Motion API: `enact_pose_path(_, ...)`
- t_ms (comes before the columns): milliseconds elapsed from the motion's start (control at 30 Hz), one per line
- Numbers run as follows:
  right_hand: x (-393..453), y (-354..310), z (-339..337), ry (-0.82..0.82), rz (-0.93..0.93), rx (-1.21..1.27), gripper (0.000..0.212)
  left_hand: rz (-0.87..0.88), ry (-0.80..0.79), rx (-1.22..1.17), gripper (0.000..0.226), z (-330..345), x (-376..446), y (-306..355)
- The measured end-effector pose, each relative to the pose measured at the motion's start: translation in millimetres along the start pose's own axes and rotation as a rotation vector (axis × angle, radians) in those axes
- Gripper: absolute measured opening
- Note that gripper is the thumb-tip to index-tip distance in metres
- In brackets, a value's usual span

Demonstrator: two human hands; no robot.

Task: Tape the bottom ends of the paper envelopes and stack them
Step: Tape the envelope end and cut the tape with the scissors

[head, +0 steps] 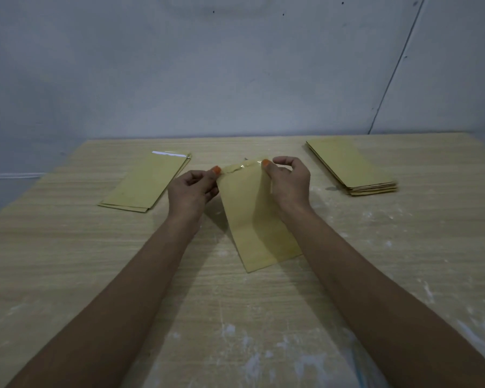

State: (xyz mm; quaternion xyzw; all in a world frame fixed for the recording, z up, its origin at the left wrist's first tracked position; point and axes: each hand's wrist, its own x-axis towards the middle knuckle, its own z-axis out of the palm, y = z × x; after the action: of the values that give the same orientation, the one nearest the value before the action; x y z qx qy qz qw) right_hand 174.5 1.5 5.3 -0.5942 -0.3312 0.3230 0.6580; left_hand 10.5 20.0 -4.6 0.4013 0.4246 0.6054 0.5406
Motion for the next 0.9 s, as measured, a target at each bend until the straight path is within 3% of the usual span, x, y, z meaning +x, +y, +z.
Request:
enact_pose_path(233, 1.0, 0.9, -0.3, 0.018, -0.024, 0.017, 0.006, -0.042, -0.014, 0.011, 0.016, 4.2, -3.0, 1.9)
enact_pose_path(667, -0.5, -3.5, -2.2, -0.031, -0.005, 0.039, 0.004, 0.077, -0.026, 0.078, 0.020, 4.7, -0.8, -3.2)
enact_pose_path(900, -3.2, -5.2, -2.8, -0.070, 0.018, -0.015, 0.024, 0.105, -0.052, 0.128, 0.025, 4.9, -2.6, -3.5)
